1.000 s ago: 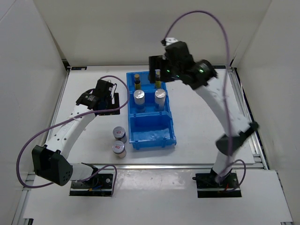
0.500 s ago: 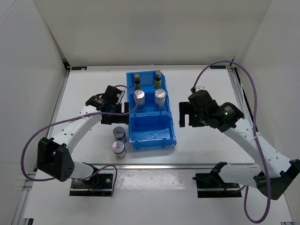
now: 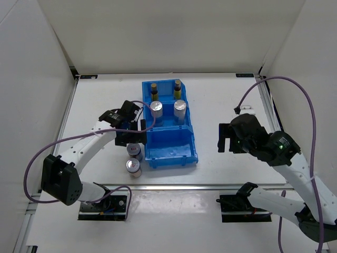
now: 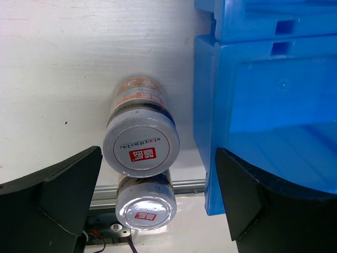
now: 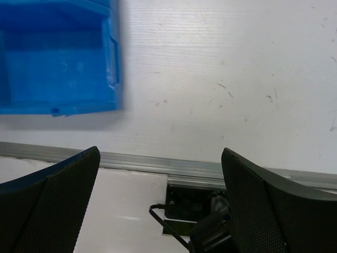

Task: Organize the condiment bottles

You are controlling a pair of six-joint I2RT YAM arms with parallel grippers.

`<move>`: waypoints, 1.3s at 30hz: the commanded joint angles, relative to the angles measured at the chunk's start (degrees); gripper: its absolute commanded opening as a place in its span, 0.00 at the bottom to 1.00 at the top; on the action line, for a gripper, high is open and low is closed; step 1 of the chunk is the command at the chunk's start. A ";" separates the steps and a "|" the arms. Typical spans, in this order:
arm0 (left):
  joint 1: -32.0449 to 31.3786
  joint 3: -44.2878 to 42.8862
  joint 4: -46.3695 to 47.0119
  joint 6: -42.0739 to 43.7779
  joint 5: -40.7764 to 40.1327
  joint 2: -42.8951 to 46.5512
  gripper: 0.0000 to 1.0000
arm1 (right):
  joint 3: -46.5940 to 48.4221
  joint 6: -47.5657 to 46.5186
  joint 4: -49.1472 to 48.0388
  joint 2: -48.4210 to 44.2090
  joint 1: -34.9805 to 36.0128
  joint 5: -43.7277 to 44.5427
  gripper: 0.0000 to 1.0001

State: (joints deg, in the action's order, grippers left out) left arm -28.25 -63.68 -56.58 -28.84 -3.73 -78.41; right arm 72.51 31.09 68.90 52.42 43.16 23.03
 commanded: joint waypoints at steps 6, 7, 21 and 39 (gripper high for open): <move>-0.23 1.89 -0.73 -2.97 -4.18 6.52 1.00 | -3.07 0.29 2.11 -0.83 0.17 3.34 0.99; -0.23 1.89 -0.73 -2.98 -4.18 7.21 1.00 | -3.08 0.29 1.59 -0.83 0.17 3.34 0.99; -0.23 4.61 -0.65 -6.23 -4.36 0.36 1.00 | -3.60 -0.77 0.53 -0.30 0.17 3.43 0.99; 1.35 -4.16 -4.59 -6.76 -8.04 4.06 0.44 | -4.13 -1.30 0.53 -0.30 0.17 3.43 0.99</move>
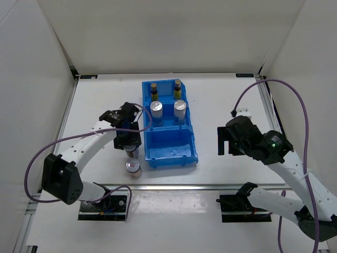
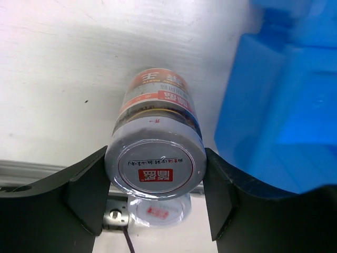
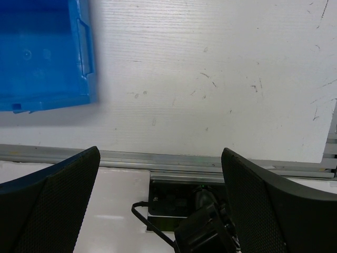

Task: Organize the condiment bottles

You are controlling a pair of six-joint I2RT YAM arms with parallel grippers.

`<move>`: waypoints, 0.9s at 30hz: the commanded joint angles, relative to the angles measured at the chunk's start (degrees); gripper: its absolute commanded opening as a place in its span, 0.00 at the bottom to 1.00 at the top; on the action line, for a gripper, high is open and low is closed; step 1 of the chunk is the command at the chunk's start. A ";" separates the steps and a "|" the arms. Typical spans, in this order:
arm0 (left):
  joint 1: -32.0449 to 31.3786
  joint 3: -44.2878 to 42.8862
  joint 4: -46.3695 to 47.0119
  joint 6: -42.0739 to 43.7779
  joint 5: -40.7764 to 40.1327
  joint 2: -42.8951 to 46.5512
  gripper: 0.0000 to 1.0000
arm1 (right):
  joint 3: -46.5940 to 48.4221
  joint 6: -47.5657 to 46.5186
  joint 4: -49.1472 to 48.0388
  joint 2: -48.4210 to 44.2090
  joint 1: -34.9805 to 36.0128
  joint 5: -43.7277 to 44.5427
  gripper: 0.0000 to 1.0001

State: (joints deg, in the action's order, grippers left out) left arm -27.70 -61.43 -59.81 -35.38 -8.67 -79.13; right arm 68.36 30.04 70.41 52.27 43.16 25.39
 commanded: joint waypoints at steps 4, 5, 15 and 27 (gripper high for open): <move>0.81 -17.02 -5.48 0.92 -5.04 4.78 0.31 | 0.02 -0.25 -0.98 -0.68 -0.35 1.07 0.99; 0.81 -18.62 -6.10 1.44 -5.04 4.78 0.29 | 0.02 -0.25 -0.98 -0.68 -0.35 1.07 0.99; -11.04 -37.43 -6.11 1.98 2.25 -6.53 0.11 | 6.81 -3.32 3.07 -1.73 -0.35 11.09 0.99; -22.83 -52.38 -6.11 2.50 1.28 -28.52 0.11 | 0.03 -3.24 -0.98 -5.86 -0.35 12.32 0.99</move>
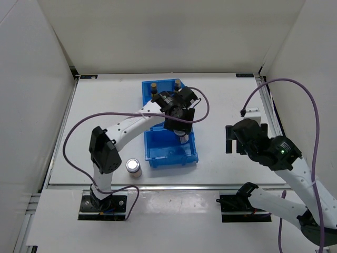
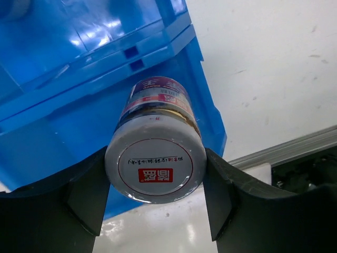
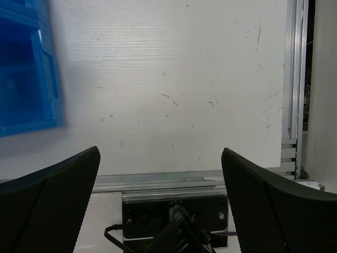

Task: Organize the condiment bottles

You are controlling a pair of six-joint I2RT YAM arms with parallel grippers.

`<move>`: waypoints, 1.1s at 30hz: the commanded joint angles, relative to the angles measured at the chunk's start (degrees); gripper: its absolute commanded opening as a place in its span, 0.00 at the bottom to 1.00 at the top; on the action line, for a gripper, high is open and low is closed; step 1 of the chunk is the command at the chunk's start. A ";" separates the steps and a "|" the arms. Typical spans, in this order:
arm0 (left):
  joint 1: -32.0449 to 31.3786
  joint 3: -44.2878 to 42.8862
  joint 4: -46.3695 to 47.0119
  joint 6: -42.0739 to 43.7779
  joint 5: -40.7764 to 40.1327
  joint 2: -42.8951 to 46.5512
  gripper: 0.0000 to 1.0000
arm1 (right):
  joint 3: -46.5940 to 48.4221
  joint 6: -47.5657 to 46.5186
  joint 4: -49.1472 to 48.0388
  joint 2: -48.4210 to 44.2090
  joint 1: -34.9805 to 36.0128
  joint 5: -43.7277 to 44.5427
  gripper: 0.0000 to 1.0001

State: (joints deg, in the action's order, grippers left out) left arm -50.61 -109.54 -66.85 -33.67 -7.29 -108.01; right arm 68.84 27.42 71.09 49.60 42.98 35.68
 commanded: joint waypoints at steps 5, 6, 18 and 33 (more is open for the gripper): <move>0.07 -4.28 0.93 0.27 0.43 -3.35 0.11 | -1.60 -0.61 -2.71 -7.15 -0.18 2.64 0.99; 0.07 -4.28 0.93 0.27 0.43 -4.40 0.11 | -1.60 -0.61 -2.71 -7.94 -0.18 2.64 0.99; 0.07 -4.29 0.93 -0.78 2.72 -10.21 0.20 | -2.13 -1.66 -3.85 -7.94 -0.18 2.11 0.99; -2.39 -6.30 0.93 1.15 -6.05 -0.13 1.00 | -2.66 -1.67 -4.38 -7.94 -0.18 2.11 0.99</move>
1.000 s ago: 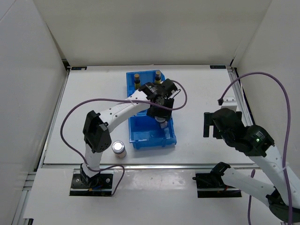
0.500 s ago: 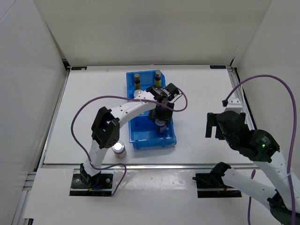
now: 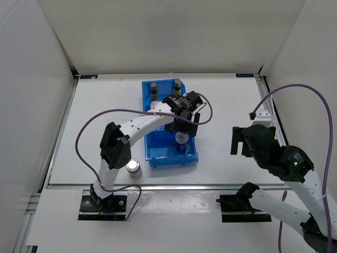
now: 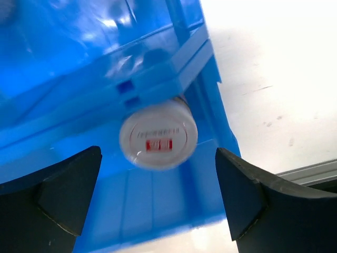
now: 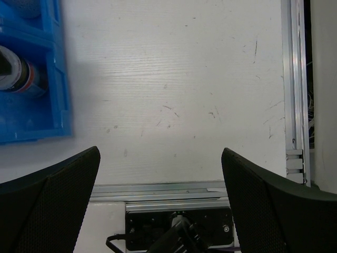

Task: Organize the condiment bottles

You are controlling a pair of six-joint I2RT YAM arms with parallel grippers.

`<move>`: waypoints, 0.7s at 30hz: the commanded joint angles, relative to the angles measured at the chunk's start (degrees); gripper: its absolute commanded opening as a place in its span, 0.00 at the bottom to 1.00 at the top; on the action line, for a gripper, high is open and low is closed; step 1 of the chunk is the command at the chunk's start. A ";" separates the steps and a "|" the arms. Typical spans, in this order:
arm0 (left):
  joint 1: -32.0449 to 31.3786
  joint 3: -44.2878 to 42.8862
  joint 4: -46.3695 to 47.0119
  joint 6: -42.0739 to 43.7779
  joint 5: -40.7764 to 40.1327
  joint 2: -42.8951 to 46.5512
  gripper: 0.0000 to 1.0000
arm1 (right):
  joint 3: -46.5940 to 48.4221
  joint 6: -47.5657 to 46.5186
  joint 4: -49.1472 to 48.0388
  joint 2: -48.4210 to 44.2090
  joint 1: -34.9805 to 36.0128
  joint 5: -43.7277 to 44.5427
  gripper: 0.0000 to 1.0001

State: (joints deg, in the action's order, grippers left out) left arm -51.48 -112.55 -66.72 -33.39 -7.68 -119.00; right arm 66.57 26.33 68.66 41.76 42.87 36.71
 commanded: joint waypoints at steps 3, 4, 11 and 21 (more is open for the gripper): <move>-3.00 -2.33 0.80 1.39 -12.16 16.85 1.00 | -0.38 -0.57 -1.95 -0.62 -0.07 1.08 0.99; -3.01 0.46 0.80 1.39 -15.05 21.48 1.00 | -0.38 -0.57 -1.95 -0.62 -0.07 1.08 0.99; -2.40 23.75 0.80 -6.59 -21.41 44.88 1.00 | -0.38 -0.57 -1.95 -1.15 -0.07 1.08 0.99; 8.24 48.83 0.27 -11.53 -10.34 56.34 1.00 | -0.38 -1.10 -2.48 -1.15 -0.07 0.03 0.99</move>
State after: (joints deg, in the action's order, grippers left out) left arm -45.04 -65.04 -66.46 -43.03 -21.32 -62.78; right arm 66.54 26.02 68.40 40.64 42.87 36.53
